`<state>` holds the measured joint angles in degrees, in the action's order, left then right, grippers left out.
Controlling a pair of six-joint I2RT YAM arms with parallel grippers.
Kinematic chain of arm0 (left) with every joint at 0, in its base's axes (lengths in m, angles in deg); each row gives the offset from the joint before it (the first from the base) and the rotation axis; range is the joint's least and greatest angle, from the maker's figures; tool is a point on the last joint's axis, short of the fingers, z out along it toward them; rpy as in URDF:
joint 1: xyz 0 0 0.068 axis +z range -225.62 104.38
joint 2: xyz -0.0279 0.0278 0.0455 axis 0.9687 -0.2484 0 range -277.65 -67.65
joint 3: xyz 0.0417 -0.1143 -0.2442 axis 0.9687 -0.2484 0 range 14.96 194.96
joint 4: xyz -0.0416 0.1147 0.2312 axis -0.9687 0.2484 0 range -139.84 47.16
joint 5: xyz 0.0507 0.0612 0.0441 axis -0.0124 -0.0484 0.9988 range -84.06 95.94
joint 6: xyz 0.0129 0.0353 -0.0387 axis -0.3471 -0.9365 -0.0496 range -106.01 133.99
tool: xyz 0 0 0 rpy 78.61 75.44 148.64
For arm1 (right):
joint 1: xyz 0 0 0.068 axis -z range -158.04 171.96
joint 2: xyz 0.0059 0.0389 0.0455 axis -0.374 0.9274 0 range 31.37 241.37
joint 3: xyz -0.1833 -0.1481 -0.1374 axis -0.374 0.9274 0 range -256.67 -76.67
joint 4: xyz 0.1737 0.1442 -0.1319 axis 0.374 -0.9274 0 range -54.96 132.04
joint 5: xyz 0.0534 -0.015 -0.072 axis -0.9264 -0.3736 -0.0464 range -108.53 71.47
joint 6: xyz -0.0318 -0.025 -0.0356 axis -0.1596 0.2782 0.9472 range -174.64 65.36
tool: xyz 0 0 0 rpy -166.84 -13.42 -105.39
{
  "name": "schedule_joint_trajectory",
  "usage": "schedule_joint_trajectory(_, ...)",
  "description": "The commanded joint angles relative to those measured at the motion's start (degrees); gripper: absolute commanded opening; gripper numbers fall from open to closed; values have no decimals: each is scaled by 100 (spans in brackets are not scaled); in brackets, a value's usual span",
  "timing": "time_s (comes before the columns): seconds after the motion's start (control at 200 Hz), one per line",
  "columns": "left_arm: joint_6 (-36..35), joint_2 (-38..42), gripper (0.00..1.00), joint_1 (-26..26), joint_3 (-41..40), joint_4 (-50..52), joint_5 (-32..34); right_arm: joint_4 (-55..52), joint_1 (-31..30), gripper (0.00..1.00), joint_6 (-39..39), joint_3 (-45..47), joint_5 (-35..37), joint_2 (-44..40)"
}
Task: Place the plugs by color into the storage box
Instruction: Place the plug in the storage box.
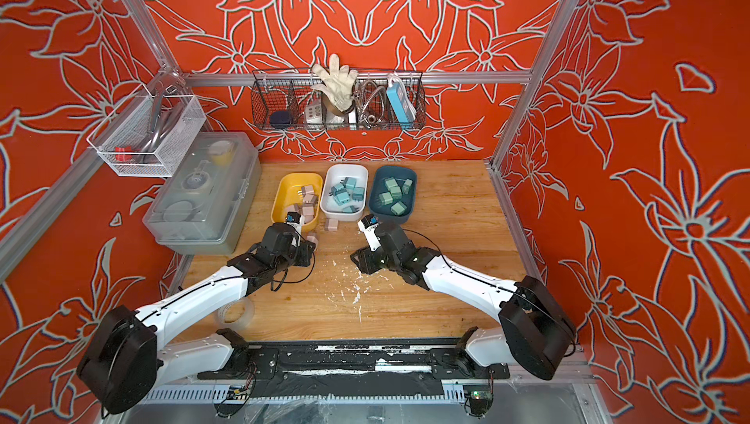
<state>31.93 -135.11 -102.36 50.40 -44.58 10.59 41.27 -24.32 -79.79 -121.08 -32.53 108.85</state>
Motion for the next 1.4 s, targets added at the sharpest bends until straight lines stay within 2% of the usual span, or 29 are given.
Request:
schedule_joint_trajectory(0.0, -94, 150, 26, -33, -26, 64, 52, 95, -50, 57, -69, -70, -127, 37)
schedule_joint_trajectory(0.23, -336, 119, 26, 31, 231, 213, 490, 41, -71, 57, -2, -324, -169, 205)
schedule_joint_trajectory(0.51, -449, -196, 25, 696, 572, 12, 247, -336, -72, 57, 408, -1000, 134, 431)
schedule_joint_trajectory(0.841, -574, -1346, 25, 1326, 1388, -155, 101, -672, -72, 59, 764, -2011, 160, 1165)
schedule_joint_trajectory(1.111, -725, -2712, 25, 1988, 2539, -9, -187, -781, -31, 61, 905, -2400, 177, 1676)
schedule_joint_trajectory(1.306, -890, -3613, 31, 2172, 3572, 454, -203, -886, -4, 61, 941, -2697, 178, 1985)
schedule_joint_trajectory(1.346, -912, -3731, 34, 2205, 3732, 534, -168, -924, -4, 61, 939, -2771, 165, 2049)
schedule_joint_trajectory(1.396, -924, -3827, 44, 2254, 3899, 633, -166, -957, -8, 61, 929, -2837, 131, 2107)
